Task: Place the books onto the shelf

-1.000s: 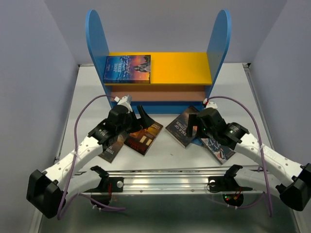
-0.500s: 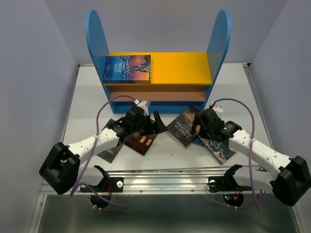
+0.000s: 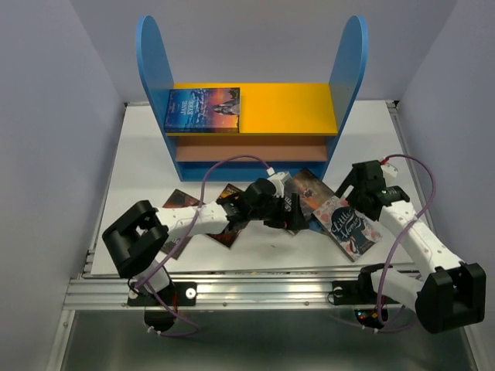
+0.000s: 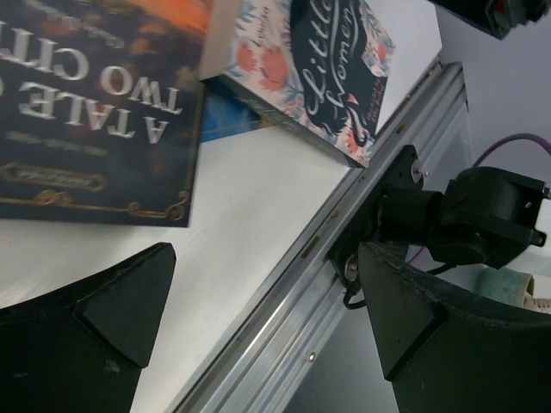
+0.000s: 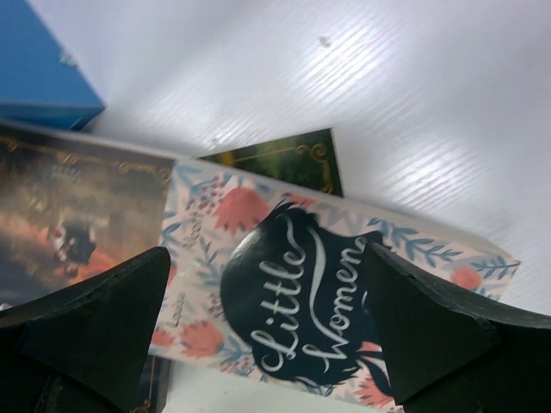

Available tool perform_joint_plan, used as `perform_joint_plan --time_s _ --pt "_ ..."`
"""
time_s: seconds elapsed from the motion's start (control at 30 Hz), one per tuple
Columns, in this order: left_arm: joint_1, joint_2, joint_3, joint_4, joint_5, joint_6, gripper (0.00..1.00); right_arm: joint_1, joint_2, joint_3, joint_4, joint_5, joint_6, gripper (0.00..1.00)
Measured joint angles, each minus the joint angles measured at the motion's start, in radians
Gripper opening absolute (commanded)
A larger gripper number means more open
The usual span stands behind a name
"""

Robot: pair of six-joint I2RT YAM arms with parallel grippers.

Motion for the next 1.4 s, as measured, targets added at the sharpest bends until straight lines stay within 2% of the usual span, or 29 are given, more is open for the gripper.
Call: perform_joint_plan --time_s 0.27,0.63,1.07,1.4 --pt "-0.085 0.186 0.133 0.075 -0.061 -0.110 0.99 -0.207 0.081 0.001 0.054 -0.116 -0.045 1.00" --pt "-0.114 0.335 0.210 0.125 -0.158 -0.215 0.99 -0.298 0.122 -0.013 0.117 -0.269 -0.083 1.00" --pt "-0.145 0.439 0.291 0.198 -0.294 -0.286 0.99 -0.329 0.187 -0.076 0.180 -0.417 -0.113 0.97" --pt "-0.159 0.481 0.321 0.221 -0.335 -0.297 0.94 -0.341 0.174 -0.099 0.214 -0.483 -0.154 0.86"
